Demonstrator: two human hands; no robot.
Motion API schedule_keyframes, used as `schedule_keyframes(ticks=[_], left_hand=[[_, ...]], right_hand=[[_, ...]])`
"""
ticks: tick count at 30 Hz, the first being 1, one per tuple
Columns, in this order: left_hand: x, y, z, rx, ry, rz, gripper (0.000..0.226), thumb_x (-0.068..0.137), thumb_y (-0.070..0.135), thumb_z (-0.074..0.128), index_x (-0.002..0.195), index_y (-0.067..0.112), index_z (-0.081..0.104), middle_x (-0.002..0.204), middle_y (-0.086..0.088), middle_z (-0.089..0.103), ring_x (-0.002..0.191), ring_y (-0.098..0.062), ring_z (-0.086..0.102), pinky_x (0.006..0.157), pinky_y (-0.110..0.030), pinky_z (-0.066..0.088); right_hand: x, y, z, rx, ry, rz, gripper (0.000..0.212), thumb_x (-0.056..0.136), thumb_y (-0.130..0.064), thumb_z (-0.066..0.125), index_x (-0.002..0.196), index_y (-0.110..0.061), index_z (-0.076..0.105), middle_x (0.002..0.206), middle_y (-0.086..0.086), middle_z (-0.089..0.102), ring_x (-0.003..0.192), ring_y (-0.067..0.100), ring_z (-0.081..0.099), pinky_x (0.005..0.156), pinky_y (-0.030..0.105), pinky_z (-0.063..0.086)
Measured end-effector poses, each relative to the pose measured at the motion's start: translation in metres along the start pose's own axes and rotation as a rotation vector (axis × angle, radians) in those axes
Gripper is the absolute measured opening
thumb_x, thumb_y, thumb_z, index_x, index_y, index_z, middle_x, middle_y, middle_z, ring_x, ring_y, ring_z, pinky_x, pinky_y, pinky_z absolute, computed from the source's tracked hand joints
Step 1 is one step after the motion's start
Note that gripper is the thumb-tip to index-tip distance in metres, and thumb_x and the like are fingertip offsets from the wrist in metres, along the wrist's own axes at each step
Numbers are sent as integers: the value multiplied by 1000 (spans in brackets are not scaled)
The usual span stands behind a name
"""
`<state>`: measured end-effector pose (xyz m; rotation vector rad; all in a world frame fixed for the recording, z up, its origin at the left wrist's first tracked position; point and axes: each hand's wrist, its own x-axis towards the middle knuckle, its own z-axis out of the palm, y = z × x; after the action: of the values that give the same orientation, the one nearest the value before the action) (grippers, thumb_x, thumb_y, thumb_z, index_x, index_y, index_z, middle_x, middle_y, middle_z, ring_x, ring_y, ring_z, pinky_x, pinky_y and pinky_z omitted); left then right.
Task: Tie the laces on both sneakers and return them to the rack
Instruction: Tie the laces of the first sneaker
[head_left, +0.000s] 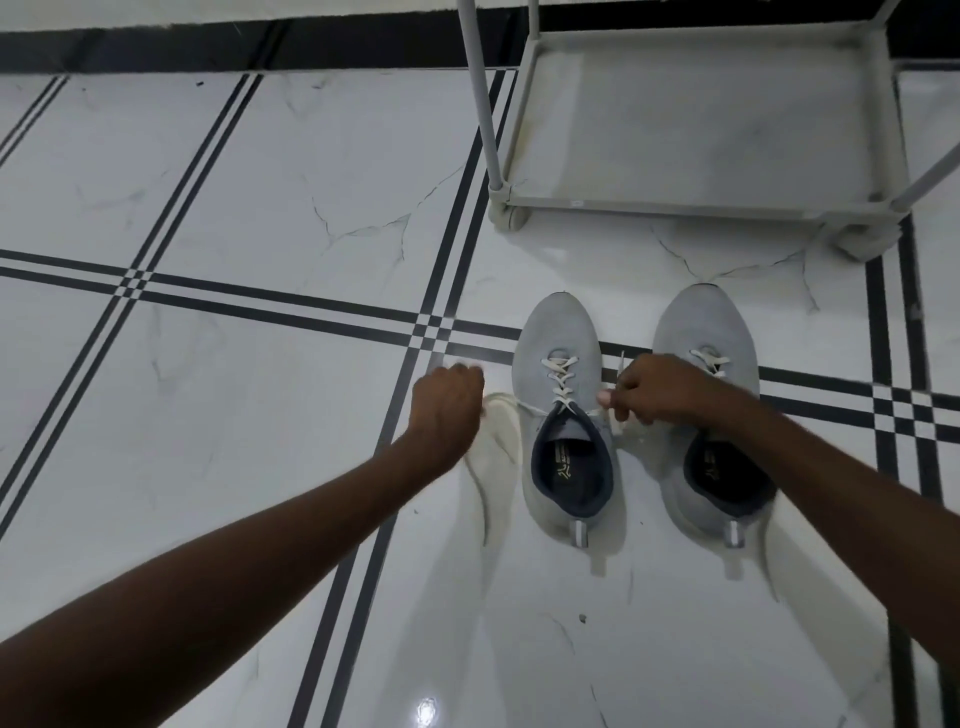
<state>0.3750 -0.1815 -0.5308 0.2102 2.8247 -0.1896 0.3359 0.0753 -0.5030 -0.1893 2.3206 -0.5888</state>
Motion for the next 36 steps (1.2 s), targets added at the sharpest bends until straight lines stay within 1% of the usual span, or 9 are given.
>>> schedule_keyframes(ticks=[5,9,12,15,21,25,28,32,36], left_hand=[[9,24,-11,-1306,-430,-538,26,95,14,54,99,-7,69,85,-20,73,70,-29,69,73,-38,63],[18,23,-33,-1549,-367,-569,27,94,14,58,110,-6,68,93,-19,71,77,-25,67,71,-31,60],[25,24,-46,-1623,-408,-470,27,92,18,62,115,3,68,105,-15,74,86,-19,69,87,-34,55],[28,32,-48,-1633,-390,-442,31,89,17,71,113,-1,67,112,-19,72,87,-24,69,80,-33,60],[33,43,-41,-1587,-205,-648,28,72,-12,78,88,2,61,94,-24,72,90,-35,74,81,-43,62],[30,46,-55,-1563,-302,-657,11,81,-7,72,91,-6,67,77,-13,75,95,-29,72,86,-36,60],[25,45,-59,-1564,-340,-464,22,84,-1,70,106,1,72,108,-15,75,97,-23,71,77,-26,56],[24,45,-73,-1492,-413,-102,22,87,-1,59,103,6,74,113,-8,74,116,-28,65,102,-40,48],[22,48,-84,-1323,-493,130,15,87,6,62,94,10,75,103,-10,74,89,-16,67,91,-36,55]], right_hand=[[-11,-32,-53,19,-173,-13,22,89,-24,66,82,-5,76,58,4,60,56,21,50,48,23,39],[-22,-50,-85,17,-227,-92,16,89,-19,66,85,-9,78,54,-1,60,44,12,44,43,18,36],[-26,-58,-99,58,-222,-143,12,87,-16,69,82,-9,77,58,3,64,44,10,45,47,20,36],[-26,-57,-108,188,-151,-196,9,86,-11,68,81,-8,75,61,7,69,49,13,54,51,24,41],[-20,-52,-97,349,127,-247,17,87,-17,68,81,-1,72,67,14,73,48,20,59,48,25,43],[-18,-53,-95,345,157,-268,20,88,-21,68,80,-3,73,68,11,74,48,16,58,48,24,45],[-15,-53,-95,304,170,-306,17,88,-21,69,82,-7,75,71,9,75,54,15,61,56,26,49],[-5,-51,-89,290,262,-340,11,86,-21,70,80,-14,76,72,1,75,61,7,66,61,22,48],[8,-47,-74,326,417,-337,10,82,-20,72,74,-22,76,73,-7,73,64,-5,63,66,19,45]])
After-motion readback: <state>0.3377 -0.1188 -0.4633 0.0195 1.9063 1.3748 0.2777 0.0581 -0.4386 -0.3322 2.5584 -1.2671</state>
